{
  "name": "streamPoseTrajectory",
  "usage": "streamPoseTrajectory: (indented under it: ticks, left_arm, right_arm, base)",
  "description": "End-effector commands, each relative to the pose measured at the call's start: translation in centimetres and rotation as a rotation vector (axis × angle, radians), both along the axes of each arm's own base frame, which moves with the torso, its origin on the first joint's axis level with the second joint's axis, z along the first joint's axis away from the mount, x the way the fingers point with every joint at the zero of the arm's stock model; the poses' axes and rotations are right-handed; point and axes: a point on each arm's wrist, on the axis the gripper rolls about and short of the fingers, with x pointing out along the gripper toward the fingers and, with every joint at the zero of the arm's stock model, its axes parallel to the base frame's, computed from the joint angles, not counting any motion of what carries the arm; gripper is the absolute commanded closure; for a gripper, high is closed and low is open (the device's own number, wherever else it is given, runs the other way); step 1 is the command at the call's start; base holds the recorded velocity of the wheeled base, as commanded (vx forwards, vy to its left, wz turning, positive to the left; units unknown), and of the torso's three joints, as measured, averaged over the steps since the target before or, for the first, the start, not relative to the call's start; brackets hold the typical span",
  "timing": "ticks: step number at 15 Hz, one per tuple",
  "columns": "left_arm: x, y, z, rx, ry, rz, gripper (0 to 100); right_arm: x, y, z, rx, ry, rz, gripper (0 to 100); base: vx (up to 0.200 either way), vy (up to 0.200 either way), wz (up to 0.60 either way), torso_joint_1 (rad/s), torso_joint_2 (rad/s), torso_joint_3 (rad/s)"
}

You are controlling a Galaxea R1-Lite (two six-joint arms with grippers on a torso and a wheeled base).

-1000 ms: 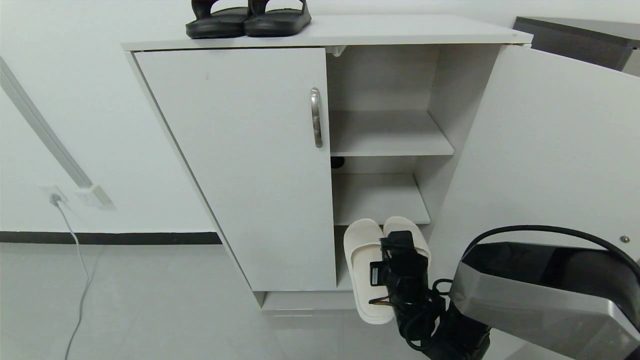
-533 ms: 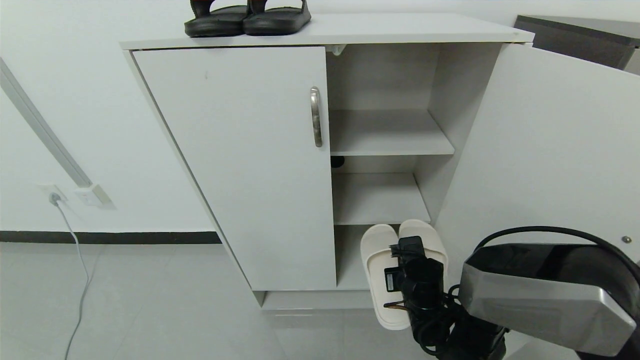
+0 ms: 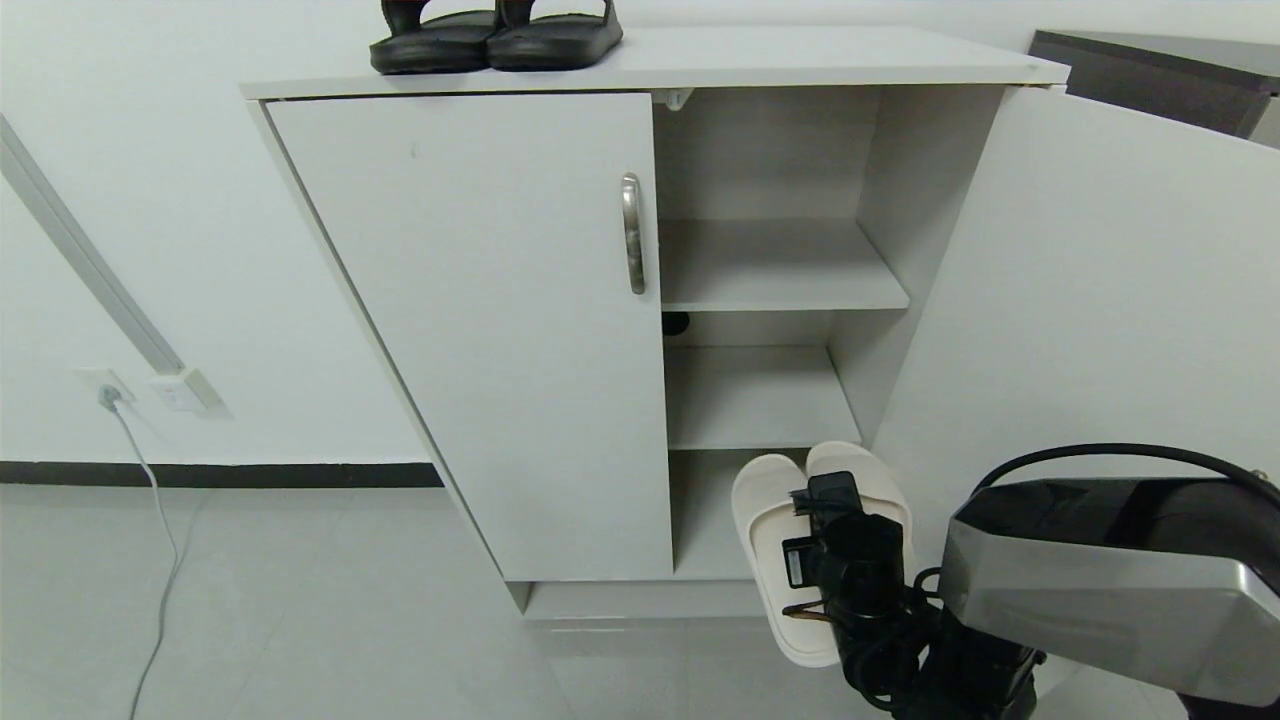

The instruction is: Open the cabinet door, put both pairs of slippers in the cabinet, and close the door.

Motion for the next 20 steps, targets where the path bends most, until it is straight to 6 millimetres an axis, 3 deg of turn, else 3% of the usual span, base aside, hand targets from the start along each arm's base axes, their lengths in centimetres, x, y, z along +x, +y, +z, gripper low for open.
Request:
streamPoseTrajectory:
  ticks: [1, 10, 14, 20]
  left_arm:
    - [0.0, 0.0, 0.0, 0.000, 0.001, 0.001, 100]
    - [0.0, 0.0, 0.0, -0.002, 0.001, 0.001, 100]
    - [0.0, 0.0, 0.0, 0.000, 0.000, 0.001, 100]
    - [0.0, 0.0, 0.0, 0.000, 0.001, -0.001, 100]
  right_arm:
    - [-0.1, -0.1, 0.3, 0.002, -0.004, -0.002, 100]
    - [-0.3, 0.5, 0.4, 0.014, -0.015, 0.018, 100]
    - [2.1, 2.7, 2.1, 0.158, -0.105, 0.015, 100]
    - [3.6, 3.8, 1.4, 0.185, -0.088, 0.016, 100]
  base:
    - [0.000, 0.000, 0.00, 0.000, 0.00, 0.000]
    - [0.000, 0.000, 0.00, 0.000, 0.00, 0.000]
    - [0.000, 0.000, 0.00, 0.000, 0.00, 0.000]
    - [0.000, 0.000, 0.00, 0.000, 0.00, 0.000]
